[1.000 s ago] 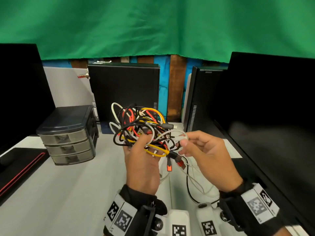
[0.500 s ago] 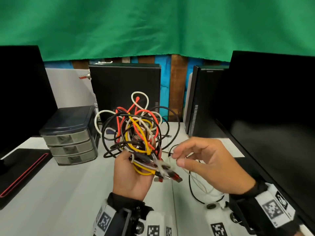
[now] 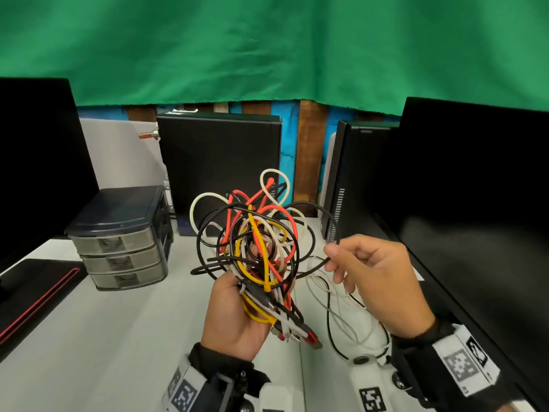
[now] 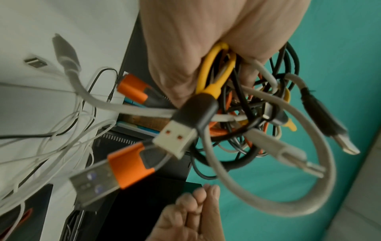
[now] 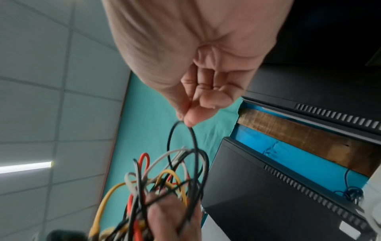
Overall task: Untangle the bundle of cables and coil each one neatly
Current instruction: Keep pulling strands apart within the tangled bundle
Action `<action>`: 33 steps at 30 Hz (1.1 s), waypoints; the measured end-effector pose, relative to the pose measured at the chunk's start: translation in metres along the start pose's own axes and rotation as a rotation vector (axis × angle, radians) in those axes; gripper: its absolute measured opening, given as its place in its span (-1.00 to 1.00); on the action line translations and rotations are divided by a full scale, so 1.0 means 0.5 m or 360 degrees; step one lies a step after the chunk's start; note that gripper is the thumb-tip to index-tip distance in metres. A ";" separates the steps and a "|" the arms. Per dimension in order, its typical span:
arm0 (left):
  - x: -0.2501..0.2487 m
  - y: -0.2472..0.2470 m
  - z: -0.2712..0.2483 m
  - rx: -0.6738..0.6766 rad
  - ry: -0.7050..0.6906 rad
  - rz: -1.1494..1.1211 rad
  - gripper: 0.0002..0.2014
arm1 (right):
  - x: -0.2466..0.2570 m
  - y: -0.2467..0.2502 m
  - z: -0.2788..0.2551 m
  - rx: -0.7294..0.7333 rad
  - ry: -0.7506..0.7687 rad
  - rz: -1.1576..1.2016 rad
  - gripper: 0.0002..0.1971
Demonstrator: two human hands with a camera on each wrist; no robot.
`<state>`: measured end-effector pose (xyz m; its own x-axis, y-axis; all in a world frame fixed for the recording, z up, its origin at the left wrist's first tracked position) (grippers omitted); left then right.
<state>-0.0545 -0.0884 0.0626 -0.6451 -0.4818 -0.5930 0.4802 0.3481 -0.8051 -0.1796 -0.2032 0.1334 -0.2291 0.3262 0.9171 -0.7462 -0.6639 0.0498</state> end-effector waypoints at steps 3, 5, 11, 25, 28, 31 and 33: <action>0.001 0.012 0.003 -0.0065 0.0012 0.0110 -0.64 | 0.014 0.036 0.007 -0.0128 0.0047 0.0049 -0.87; -0.005 0.026 0.003 -0.0133 0.0003 0.0202 -0.63 | 0.018 0.073 0.013 -0.0250 0.0060 0.0068 -0.87; -0.017 0.052 -0.004 -0.0283 -0.0062 0.0596 -0.56 | 0.033 0.114 0.019 -0.0261 0.0050 0.0001 -0.86; -0.015 0.033 -0.006 -0.0117 -0.0204 0.0807 -0.44 | 0.031 0.036 0.006 0.0010 0.0077 -0.0054 -0.90; -0.013 0.045 -0.004 -0.0098 -0.0252 0.0895 -0.41 | 0.028 0.026 0.003 0.0045 0.0086 -0.0047 -0.90; -0.028 0.051 0.003 -0.0143 -0.0373 0.1207 -0.69 | 0.025 0.020 0.002 0.0060 0.0081 -0.0035 -0.90; -0.045 0.031 0.002 -0.0142 -0.0489 0.1320 -0.86 | 0.025 0.018 0.002 0.0067 0.0081 -0.0008 -0.90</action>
<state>-0.0320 -0.0731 0.0633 0.0838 -0.2368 -0.9679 0.6658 0.7360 -0.1224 -0.1889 -0.2058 0.1456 -0.2574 0.3627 0.8956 -0.7209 -0.6893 0.0720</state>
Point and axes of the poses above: each hand's wrist, its own z-axis towards the middle knuckle, its own y-axis out of the back of the hand, x = y × z, the point moved 10 cm from there along z, towards the middle knuckle, and after that the axes turned 7 degrees about z, right-handed, at the moved point
